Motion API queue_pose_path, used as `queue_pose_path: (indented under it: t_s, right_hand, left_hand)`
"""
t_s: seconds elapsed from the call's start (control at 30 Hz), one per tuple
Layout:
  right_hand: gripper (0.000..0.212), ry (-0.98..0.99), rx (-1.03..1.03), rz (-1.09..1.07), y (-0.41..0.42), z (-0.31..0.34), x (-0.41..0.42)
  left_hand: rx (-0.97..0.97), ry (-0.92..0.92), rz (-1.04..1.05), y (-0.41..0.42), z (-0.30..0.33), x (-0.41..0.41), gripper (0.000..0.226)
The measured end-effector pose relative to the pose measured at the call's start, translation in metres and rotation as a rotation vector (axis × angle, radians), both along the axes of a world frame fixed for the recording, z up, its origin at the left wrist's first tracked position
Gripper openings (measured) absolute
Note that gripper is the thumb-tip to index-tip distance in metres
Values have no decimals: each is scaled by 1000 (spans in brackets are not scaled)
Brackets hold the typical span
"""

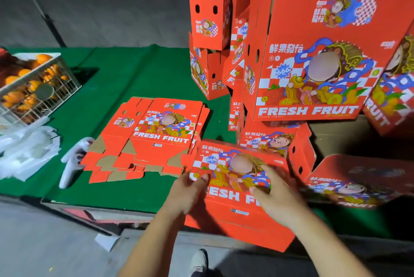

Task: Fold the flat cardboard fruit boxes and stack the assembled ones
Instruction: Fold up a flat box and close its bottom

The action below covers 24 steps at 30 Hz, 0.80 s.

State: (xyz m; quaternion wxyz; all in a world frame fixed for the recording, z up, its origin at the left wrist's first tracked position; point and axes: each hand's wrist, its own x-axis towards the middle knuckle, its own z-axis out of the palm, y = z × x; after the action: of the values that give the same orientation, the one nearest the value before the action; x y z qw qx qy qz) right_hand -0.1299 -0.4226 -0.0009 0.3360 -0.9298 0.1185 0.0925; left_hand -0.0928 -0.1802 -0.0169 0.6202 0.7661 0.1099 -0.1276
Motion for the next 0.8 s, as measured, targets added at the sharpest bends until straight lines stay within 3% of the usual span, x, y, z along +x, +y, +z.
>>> queue_pose_path:
  t_s: [0.07, 0.13, 0.2, 0.27, 0.4, 0.5, 0.63, 0.8]
  right_hand:
    - [74, -241, 106, -141, 1, 7, -2]
    - [78, -286, 350, -370, -7, 13, 3]
    - [76, -6, 786, -509, -2, 17, 9]
    - [54, 218, 1056, -447, 14, 14, 10]
    - [34, 65, 986, -372, 49, 1, 23]
    - [38, 45, 1010, -294, 74, 4, 39]
    - [40, -22, 1007, -240, 103, 9, 72]
    - [51, -179, 874, -103, 142, 22, 127]
  left_hand:
    - [-113, -78, -15, 16, 14, -12, 31]
    - [-252, -110, -70, 45, 23, -21, 45]
    - [-314, -143, -116, 67, 27, -26, 46]
    - [-266, -180, -109, 82, 25, -31, 45]
    - [-128, -239, -53, 118, 22, -28, 60]
    - [-60, -307, -55, 143, 22, -13, 60]
    - [-55, -358, -65, 166, 20, 31, 42]
    - [126, -465, -13, 183, 15, 108, 45]
